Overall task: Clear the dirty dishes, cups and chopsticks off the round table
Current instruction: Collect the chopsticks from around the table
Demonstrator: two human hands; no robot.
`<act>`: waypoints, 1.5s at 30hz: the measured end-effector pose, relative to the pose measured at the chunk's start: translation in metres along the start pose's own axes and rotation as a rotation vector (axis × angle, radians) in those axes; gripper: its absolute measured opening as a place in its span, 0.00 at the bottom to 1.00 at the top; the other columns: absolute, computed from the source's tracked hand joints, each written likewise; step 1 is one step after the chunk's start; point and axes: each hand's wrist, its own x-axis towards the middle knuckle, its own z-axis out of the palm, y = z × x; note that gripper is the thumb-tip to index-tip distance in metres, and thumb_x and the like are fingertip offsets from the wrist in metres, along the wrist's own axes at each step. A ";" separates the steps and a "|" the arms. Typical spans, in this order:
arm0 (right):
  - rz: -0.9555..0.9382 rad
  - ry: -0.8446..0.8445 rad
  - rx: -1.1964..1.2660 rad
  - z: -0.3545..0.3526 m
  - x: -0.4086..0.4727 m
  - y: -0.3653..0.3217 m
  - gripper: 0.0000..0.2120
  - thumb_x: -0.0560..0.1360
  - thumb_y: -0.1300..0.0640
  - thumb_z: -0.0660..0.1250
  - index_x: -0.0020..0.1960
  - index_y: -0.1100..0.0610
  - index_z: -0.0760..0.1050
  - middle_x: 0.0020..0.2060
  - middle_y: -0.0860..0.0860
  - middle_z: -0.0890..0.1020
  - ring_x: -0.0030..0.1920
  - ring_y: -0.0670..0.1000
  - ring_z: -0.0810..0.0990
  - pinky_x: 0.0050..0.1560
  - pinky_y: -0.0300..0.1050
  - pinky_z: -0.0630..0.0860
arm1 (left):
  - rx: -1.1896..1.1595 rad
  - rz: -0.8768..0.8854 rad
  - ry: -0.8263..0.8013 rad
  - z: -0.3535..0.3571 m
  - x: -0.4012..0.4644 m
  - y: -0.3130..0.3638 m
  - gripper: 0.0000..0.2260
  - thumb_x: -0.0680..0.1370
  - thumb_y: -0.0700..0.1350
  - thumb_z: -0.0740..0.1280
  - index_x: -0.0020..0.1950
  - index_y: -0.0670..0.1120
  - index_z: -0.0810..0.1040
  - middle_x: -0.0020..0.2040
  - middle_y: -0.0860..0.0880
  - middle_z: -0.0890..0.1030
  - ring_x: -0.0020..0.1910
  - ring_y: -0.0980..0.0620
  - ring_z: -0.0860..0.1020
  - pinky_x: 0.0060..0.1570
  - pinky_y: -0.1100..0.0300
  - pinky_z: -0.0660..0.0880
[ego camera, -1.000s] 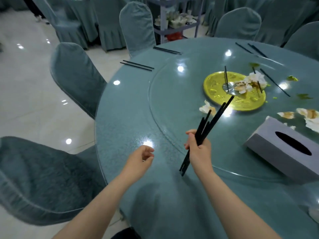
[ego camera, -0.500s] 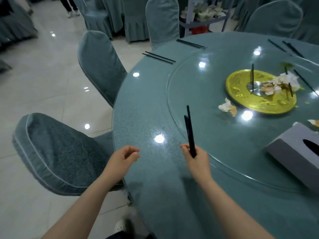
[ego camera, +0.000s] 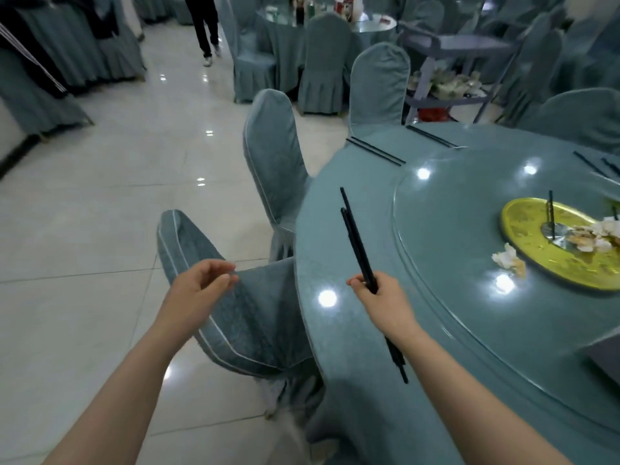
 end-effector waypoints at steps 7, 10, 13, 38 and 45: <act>-0.116 -0.082 -0.280 0.107 -0.007 -0.104 0.06 0.75 0.54 0.66 0.41 0.55 0.74 0.27 0.45 0.72 0.28 0.44 0.68 0.30 0.39 0.64 | -0.012 0.022 0.064 -0.143 0.004 -0.036 0.07 0.79 0.38 0.63 0.52 0.46 0.79 0.44 0.51 0.84 0.44 0.55 0.82 0.44 0.63 0.73; -0.163 -0.067 -0.446 0.151 -0.011 -0.142 0.09 0.75 0.51 0.67 0.39 0.50 0.70 0.31 0.45 0.74 0.32 0.45 0.72 0.30 0.38 0.64 | -0.019 0.026 0.065 -0.202 0.007 -0.050 0.07 0.79 0.39 0.63 0.52 0.47 0.79 0.44 0.52 0.84 0.45 0.55 0.82 0.46 0.61 0.73; -0.185 -0.086 -0.546 0.194 -0.018 -0.172 0.14 0.74 0.45 0.67 0.36 0.49 0.66 0.30 0.47 0.74 0.32 0.48 0.74 0.30 0.44 0.69 | -0.021 0.007 0.070 -0.252 0.012 -0.061 0.08 0.79 0.40 0.62 0.51 0.50 0.79 0.45 0.53 0.84 0.46 0.55 0.82 0.50 0.57 0.74; -0.381 -0.175 -0.875 0.441 0.317 -0.308 0.11 0.77 0.46 0.60 0.42 0.52 0.70 0.32 0.48 0.76 0.35 0.53 0.75 0.28 0.44 0.66 | 0.119 0.033 0.132 -0.433 0.362 -0.080 0.08 0.77 0.42 0.65 0.47 0.55 0.78 0.47 0.55 0.83 0.50 0.59 0.79 0.45 0.67 0.70; -0.183 -0.130 -0.694 0.474 0.458 -0.334 0.12 0.76 0.47 0.62 0.38 0.54 0.70 0.29 0.48 0.75 0.31 0.51 0.73 0.31 0.45 0.67 | 0.044 0.083 0.061 -0.451 0.541 -0.051 0.06 0.77 0.44 0.66 0.50 0.54 0.78 0.47 0.55 0.83 0.51 0.58 0.79 0.47 0.66 0.70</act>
